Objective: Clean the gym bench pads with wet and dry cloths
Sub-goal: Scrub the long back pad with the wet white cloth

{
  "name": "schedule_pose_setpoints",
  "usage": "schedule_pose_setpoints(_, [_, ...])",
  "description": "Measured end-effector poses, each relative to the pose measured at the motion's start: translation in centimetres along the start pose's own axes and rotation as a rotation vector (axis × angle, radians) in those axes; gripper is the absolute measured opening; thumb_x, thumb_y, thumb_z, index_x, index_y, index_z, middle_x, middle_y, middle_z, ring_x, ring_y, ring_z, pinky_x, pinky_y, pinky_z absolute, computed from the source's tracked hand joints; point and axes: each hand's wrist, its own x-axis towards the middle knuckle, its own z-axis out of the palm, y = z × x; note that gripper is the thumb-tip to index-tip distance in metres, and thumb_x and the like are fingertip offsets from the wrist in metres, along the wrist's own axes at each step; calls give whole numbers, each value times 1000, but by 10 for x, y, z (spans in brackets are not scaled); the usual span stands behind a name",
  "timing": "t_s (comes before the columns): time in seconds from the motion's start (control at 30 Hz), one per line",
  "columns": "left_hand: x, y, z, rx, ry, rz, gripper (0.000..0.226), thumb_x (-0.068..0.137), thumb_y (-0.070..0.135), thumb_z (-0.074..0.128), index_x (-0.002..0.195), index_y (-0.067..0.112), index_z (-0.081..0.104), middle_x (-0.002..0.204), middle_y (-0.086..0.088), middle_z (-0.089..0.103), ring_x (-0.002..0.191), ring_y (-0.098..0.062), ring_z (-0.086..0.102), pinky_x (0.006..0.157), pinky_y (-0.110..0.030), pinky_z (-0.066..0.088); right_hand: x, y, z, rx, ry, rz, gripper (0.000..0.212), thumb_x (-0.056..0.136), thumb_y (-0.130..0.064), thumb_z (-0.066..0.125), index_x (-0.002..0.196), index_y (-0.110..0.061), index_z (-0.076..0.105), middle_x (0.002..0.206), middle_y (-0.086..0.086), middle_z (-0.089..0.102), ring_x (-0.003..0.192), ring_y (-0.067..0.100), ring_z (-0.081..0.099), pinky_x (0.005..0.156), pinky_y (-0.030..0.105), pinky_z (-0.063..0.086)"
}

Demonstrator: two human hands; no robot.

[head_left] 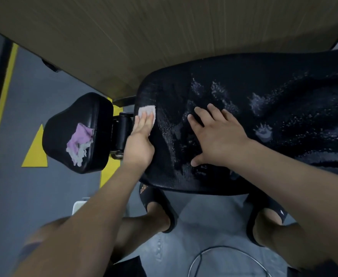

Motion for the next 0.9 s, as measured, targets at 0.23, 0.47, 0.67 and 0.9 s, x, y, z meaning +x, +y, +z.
schedule_pose_setpoints(0.23, [67, 18, -17, 66, -44, -97, 90, 87, -16, 39, 164, 23, 11, 171, 1, 1, 157, -22, 1, 120, -24, 22, -1, 3, 2, -14, 19, -13, 124, 78, -80, 61, 162, -22, -9, 169, 1, -15, 156, 30, -15, 127, 49, 2])
schedule_pose_setpoints(0.47, [17, 27, -3, 80, -106, 191, 97, 80, -22, 35, 163, 25, 18, 170, 4, 7, 157, -14, -4, 123, -20, 13, 2, 1, 0, 2, 22, -4, 125, 77, -76, 67, 163, -21, -7, 169, 1, -13, 156, 30, -15, 127, 50, 3])
schedule_pose_setpoints(0.67, [100, 48, -23, 189, -94, 50, 91, 84, -15, 40, 163, 19, 11, 171, -5, -2, 157, -27, -1, 123, -30, 18, 2, 3, 0, -9, 17, -11, 124, 78, -78, 64, 163, -23, -8, 169, -1, -15, 156, 29, -15, 127, 49, 2])
schedule_pose_setpoints(0.9, [-15, 17, 7, 61, -137, 340, 106, 69, -28, 38, 160, 24, 26, 164, 15, 6, 156, -17, 0, 119, -9, 6, 7, 2, -3, 6, 11, -11, 127, 74, -77, 69, 163, -24, -5, 169, -3, -12, 156, 28, -14, 126, 49, 3])
